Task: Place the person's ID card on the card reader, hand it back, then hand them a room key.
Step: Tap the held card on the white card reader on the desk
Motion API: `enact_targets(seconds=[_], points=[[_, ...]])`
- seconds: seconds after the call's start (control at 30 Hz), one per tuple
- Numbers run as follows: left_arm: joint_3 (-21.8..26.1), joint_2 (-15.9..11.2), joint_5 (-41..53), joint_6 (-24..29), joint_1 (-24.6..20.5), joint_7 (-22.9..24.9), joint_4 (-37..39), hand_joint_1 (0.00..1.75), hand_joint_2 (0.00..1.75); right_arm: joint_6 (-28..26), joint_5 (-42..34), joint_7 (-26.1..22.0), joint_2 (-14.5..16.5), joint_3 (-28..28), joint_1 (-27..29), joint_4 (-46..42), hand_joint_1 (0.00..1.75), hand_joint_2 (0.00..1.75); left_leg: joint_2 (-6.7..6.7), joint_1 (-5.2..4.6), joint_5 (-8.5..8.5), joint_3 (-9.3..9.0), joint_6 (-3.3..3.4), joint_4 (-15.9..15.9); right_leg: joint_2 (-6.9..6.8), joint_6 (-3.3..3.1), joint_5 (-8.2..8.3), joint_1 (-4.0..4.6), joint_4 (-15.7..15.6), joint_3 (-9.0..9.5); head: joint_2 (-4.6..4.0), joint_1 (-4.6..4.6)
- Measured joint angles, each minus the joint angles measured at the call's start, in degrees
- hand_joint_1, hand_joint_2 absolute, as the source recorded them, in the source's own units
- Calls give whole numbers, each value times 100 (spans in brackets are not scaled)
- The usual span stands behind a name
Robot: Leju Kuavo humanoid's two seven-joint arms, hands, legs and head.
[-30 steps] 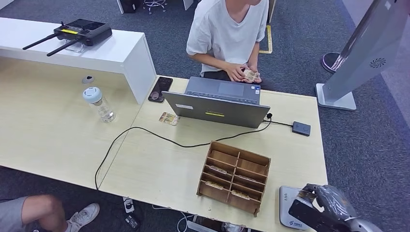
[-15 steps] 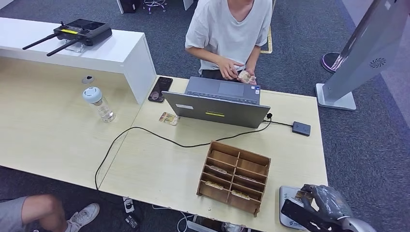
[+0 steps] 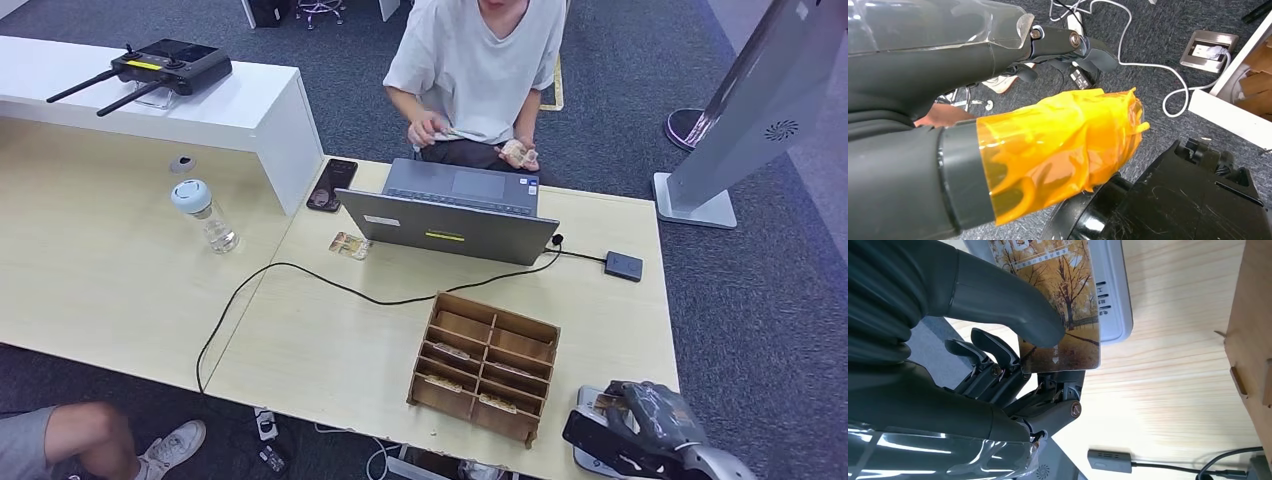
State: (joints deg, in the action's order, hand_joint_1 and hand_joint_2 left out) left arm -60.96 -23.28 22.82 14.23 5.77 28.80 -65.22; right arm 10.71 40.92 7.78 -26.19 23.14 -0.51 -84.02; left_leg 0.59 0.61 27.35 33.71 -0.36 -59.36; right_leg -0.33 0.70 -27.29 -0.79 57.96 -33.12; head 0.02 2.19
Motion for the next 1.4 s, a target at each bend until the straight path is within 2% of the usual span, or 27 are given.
enact_targets(seconds=[1.1,1.23,1.4], points=[[0,-1,4,49,14,62,2,0,0,-202,426,203,91,183,-78,-82,175,175,-1,0,0,0,0,0,1,0,0,0,0,0,0,0],[0,-1,-8,87,32,111,2,0,0,-214,426,199,37,182,-74,-267,175,175,-1,-1,0,0,0,0,0,0,0,-1,0,0,0,1],[0,-3,-45,130,72,135,0,0,0,-197,315,55,-183,165,-29,-570,175,175,0,-2,0,1,0,-1,0,0,0,-2,0,-1,0,1]])
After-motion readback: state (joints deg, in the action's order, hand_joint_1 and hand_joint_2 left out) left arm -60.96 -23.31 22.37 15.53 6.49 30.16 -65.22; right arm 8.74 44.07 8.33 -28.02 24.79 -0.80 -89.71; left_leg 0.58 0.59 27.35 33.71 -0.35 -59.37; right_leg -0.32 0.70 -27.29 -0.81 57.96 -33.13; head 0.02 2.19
